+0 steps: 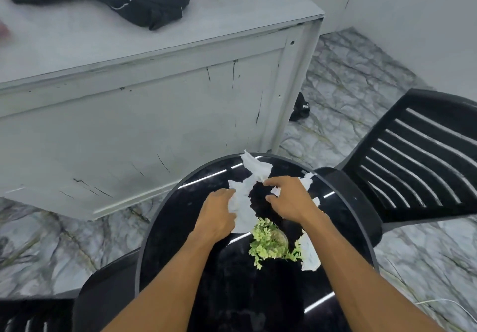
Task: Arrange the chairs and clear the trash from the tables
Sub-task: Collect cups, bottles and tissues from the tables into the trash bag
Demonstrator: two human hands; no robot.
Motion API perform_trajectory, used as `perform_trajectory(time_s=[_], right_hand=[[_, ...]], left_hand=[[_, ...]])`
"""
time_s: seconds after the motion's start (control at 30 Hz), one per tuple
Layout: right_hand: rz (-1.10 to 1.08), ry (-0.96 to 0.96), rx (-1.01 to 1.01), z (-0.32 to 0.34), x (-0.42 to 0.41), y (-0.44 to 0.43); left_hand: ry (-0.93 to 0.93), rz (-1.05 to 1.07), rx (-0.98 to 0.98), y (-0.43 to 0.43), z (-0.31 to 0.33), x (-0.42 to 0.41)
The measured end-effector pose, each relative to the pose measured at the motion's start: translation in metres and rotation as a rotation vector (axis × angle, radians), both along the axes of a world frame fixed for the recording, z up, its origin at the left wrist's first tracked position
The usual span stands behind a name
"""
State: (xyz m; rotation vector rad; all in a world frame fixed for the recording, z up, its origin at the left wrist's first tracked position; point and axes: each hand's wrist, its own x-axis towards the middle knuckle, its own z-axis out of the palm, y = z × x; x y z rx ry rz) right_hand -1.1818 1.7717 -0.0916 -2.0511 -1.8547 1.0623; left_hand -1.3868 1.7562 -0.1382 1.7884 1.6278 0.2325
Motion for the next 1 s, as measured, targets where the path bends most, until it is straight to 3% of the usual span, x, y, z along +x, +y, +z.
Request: perform_trajectory(time_s=[0.1,0.2,0.27,0.43,0.63,0.77,0.87,1.0], right_hand=[[0.106,-0.264,-0.091,-0.014,0.026,0.002],[0.213,-0.447,-0.219,-0.030,0.043,-0.005],[0.221,-0.435,-0.246,-0.043,0.050,-0.011],[0.134,-0.312,-0.056,-0.057,0.063,-0.011],[-0.052,-0.142,0.009,-0.046,0.084,-0.016],[0.144,-0.220,-0.112,-0.045,0.094,-0.044],[0.190,-0.252,-0.103,-0.058,0.094,-0.060],[0.029,-0.134,-0.017,-0.066,0.087,-0.057]], left_hand=[[0.178,-0.124,-0.086,0.012,-0.018,0.015],[0.142,-0.079,-0.046,0.019,-0.034,0.023],[0.121,-0.044,0.026,0.023,-0.035,0.030],[-0.006,-0.047,0.150,0.052,-0.012,0.058],[0.194,-0.182,0.059,0.096,-0.012,0.085],[0.286,-0.321,0.020,0.099,-0.024,0.081],[0.267,-0.238,0.039,0.090,-0.026,0.070],[0.260,-0.128,0.011,0.067,-0.016,0.042]])
